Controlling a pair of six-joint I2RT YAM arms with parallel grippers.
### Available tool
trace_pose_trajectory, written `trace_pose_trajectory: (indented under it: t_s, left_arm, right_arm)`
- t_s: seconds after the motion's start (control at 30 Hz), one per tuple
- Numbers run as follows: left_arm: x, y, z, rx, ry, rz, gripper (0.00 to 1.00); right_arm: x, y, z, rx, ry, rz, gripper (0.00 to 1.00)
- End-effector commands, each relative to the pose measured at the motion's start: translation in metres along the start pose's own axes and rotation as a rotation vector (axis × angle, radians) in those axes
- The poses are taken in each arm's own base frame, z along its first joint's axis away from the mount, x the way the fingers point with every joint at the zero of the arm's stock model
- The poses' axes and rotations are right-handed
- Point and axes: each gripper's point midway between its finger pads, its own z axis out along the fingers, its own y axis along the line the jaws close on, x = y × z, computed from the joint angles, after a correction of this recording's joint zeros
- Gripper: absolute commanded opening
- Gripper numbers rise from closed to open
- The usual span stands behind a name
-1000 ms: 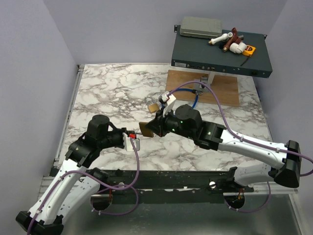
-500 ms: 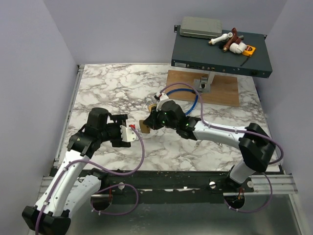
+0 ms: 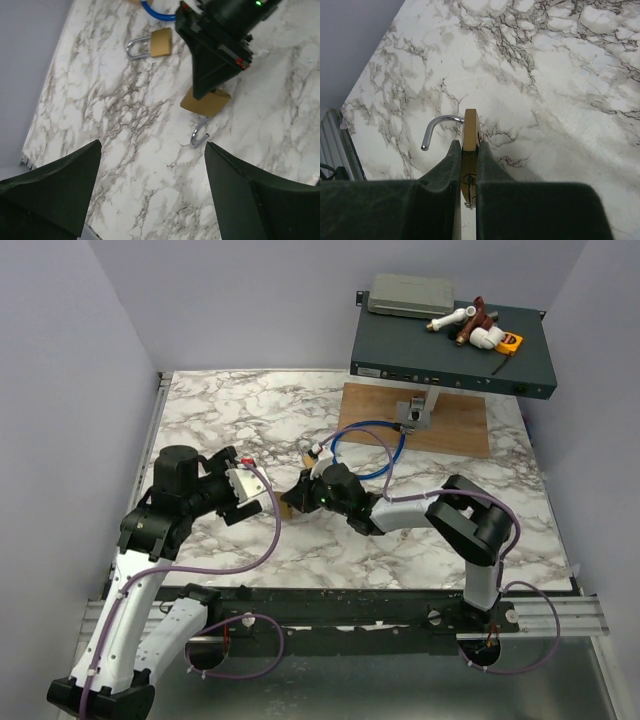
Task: Unlock with the key
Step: Place the lock at the center of the board.
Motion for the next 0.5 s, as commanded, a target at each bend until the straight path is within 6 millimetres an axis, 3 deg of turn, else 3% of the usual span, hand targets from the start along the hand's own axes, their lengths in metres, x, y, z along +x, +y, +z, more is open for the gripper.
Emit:
trace_pose_trajectory:
  t_s: [0.0, 0.23, 0.37, 0.47]
  left_arm:
    - [-0.012, 0.049, -0.012, -0.25, -0.019, -0.074, 0.82]
    - [-0.005, 0.052, -0.01, -0.275, -0.026, -0.066, 0.82]
    - [-0.004, 0.043, -0.013, -0.284, -0.059, 0.002, 0.83]
    - [-0.006, 0.033, -0.017, -0.276, -0.085, 0.01, 0.84]
  right_arm:
    - [-0.037, 0.021, 0.007, -0.128, -0.229, 0.022, 0.01]
    - [0.003, -0.001, 0.026, -0.077, -0.15, 0.178, 0.02]
    - [0.017, -0.01, 0.022, -0.05, -0.133, 0.202, 0.17]
    - [0.015, -0.016, 0.021, -0.01, -0.126, 0.187, 0.32]
